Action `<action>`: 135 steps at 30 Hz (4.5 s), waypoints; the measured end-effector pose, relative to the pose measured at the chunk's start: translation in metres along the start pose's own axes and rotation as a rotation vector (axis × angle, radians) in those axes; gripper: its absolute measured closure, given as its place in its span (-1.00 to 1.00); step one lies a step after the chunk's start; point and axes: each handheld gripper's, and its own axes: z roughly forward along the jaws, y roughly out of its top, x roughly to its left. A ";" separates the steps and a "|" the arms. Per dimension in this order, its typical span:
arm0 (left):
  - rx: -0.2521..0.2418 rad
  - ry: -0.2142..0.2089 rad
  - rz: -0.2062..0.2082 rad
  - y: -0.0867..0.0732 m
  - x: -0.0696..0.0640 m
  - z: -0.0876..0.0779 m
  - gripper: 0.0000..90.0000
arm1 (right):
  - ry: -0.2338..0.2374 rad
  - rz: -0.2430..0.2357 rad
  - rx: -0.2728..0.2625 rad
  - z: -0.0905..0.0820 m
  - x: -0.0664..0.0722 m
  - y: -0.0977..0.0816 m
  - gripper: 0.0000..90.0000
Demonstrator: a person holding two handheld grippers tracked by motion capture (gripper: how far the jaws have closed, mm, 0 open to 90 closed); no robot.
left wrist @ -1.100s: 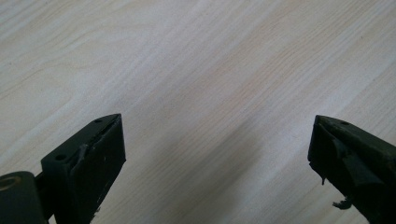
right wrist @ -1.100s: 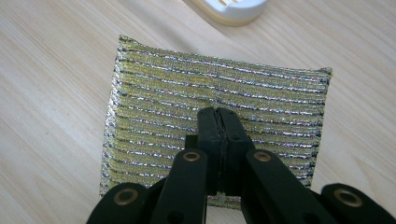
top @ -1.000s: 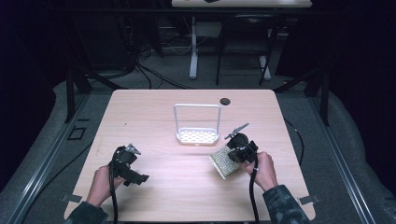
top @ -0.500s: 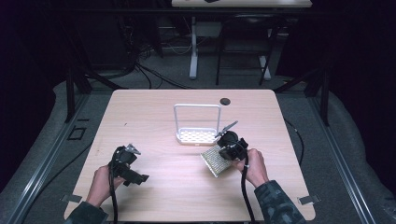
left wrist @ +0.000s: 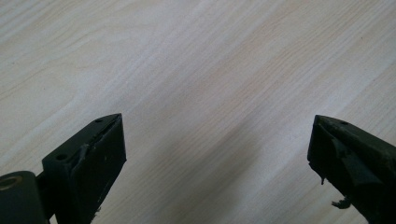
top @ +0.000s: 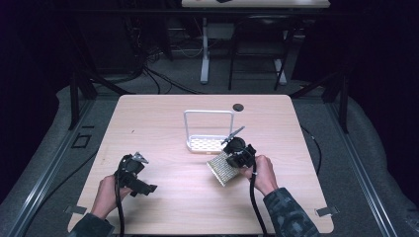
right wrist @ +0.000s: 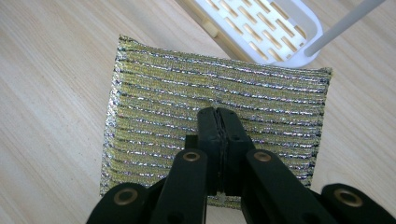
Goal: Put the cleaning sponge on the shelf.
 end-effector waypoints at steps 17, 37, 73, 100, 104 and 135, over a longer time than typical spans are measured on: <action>-0.016 -0.017 -0.004 -0.001 0.002 -0.001 -0.94 | 0.013 -0.012 -0.021 0.010 0.007 0.016 0.99; -0.016 -0.019 -0.007 -0.001 0.002 -0.001 -0.94 | 0.025 0.004 -0.058 0.025 0.011 0.039 0.99; -0.015 -0.021 -0.003 -0.001 0.001 -0.001 -0.94 | 0.001 0.146 -0.132 0.046 0.000 0.070 0.99; -0.011 -0.022 0.001 -0.001 0.001 -0.001 -0.94 | -0.099 0.264 -0.141 0.063 -0.008 0.085 0.99; -0.011 -0.023 0.002 0.000 0.001 -0.001 -0.94 | -0.101 0.265 -0.143 0.065 -0.005 0.084 0.98; -0.011 -0.023 0.004 0.000 0.001 -0.001 -0.93 | -0.115 0.292 -0.153 0.082 -0.004 0.078 0.94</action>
